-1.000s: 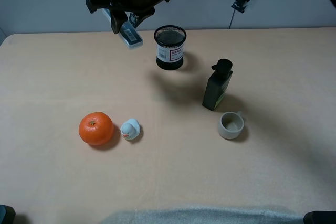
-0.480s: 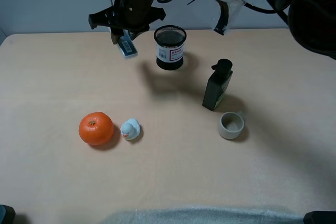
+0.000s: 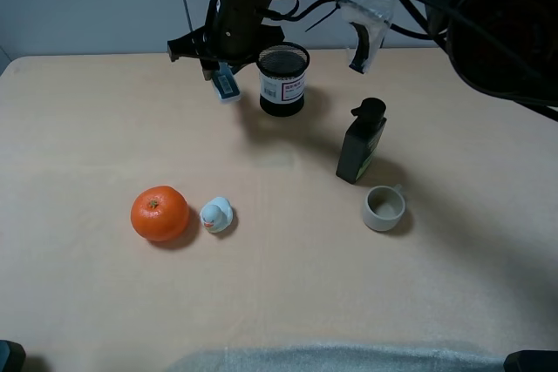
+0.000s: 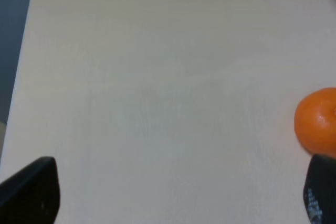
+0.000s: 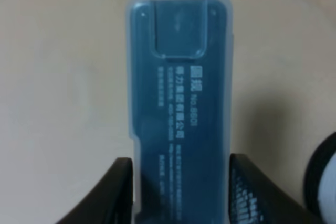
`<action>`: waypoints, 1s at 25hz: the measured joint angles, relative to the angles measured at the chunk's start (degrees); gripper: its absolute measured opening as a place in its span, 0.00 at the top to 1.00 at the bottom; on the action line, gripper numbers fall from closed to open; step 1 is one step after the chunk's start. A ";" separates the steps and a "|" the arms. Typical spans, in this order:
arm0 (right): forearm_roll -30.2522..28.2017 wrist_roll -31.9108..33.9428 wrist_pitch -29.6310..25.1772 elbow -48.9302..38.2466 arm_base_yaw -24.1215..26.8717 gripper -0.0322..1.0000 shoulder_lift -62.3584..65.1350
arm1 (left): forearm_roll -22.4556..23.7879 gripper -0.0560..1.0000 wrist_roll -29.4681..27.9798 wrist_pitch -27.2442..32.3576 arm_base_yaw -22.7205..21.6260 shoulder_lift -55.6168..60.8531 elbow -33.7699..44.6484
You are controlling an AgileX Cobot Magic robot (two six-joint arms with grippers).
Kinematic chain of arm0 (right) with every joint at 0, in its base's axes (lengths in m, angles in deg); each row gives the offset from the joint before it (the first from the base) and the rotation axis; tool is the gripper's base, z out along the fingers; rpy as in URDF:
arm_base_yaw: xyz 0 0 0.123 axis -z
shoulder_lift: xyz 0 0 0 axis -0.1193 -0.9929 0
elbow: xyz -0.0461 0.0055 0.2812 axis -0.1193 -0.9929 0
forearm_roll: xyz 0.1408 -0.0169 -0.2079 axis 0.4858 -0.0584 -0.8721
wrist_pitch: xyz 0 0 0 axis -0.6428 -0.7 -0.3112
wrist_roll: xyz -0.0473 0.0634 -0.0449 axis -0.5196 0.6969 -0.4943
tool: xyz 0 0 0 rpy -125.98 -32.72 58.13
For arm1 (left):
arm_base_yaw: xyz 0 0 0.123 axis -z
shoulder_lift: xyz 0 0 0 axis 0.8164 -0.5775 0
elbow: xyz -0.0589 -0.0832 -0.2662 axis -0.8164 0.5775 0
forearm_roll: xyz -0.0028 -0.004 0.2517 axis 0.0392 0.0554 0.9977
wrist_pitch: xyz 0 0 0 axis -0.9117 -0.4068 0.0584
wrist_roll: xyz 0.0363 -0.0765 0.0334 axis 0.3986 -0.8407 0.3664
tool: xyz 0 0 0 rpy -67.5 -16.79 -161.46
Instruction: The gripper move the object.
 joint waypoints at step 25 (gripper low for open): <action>-5.34 0.82 2.02 0.00 0.54 0.69 -4.73 | 0.00 0.08 0.00 0.00 0.00 0.00 0.00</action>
